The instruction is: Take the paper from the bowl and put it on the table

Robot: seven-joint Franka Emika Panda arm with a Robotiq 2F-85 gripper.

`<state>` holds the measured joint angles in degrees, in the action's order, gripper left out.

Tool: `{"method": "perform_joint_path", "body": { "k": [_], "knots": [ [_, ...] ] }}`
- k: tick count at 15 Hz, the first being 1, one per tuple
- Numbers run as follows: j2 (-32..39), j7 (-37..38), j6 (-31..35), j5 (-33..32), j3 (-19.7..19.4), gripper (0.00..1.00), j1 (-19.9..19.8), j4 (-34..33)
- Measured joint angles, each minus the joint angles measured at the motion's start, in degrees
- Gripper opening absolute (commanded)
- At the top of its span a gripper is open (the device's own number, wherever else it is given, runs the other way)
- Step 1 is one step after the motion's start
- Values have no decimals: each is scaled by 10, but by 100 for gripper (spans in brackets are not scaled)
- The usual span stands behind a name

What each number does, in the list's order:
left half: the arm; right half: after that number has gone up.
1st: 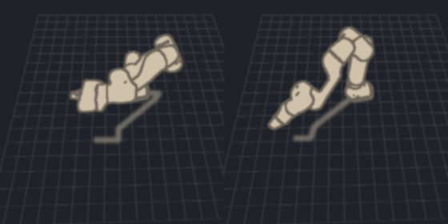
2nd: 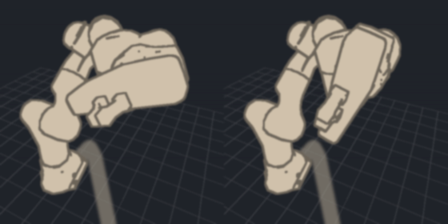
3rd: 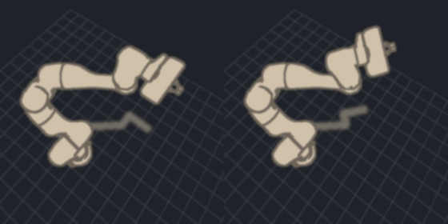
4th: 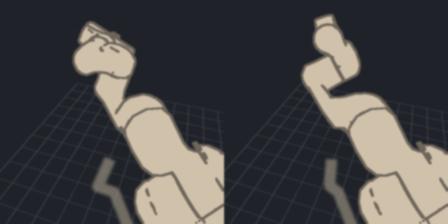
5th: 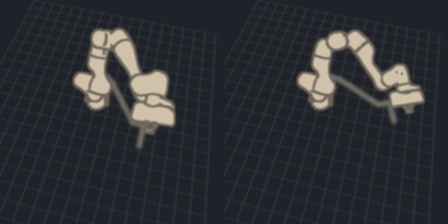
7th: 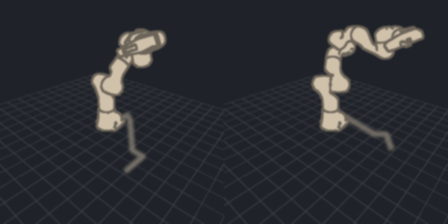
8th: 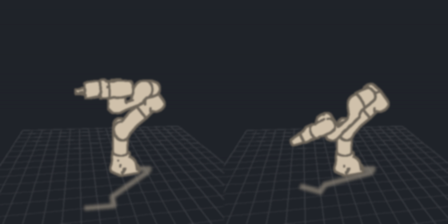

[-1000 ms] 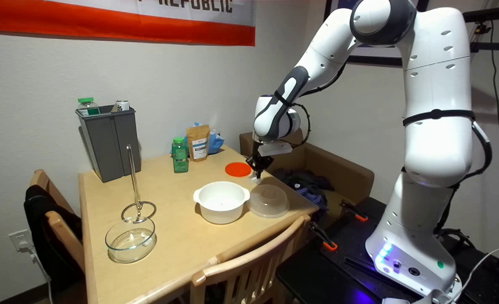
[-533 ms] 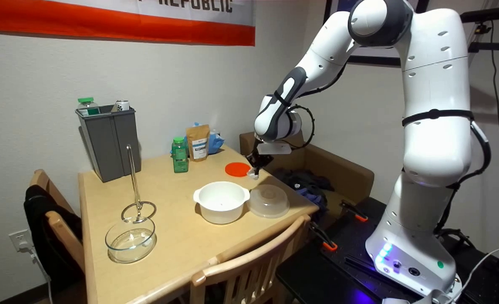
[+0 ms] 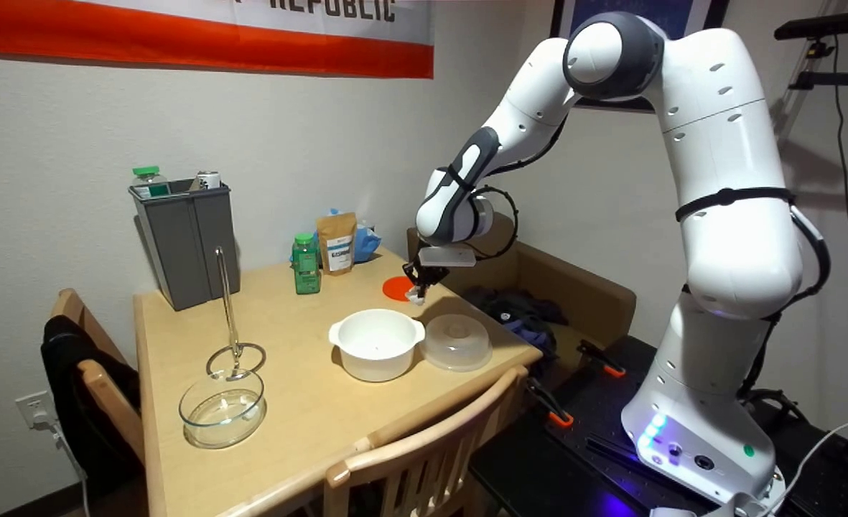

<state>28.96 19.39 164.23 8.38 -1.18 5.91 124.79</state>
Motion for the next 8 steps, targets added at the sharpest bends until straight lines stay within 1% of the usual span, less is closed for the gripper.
{"method": "perform_joint_path", "body": {
  "k": [5,8],
  "knots": [
    [67,34,0,2,-13,0,7,-54],
    [95,37,0,10,-19,0,7,-76]
  ]
}}
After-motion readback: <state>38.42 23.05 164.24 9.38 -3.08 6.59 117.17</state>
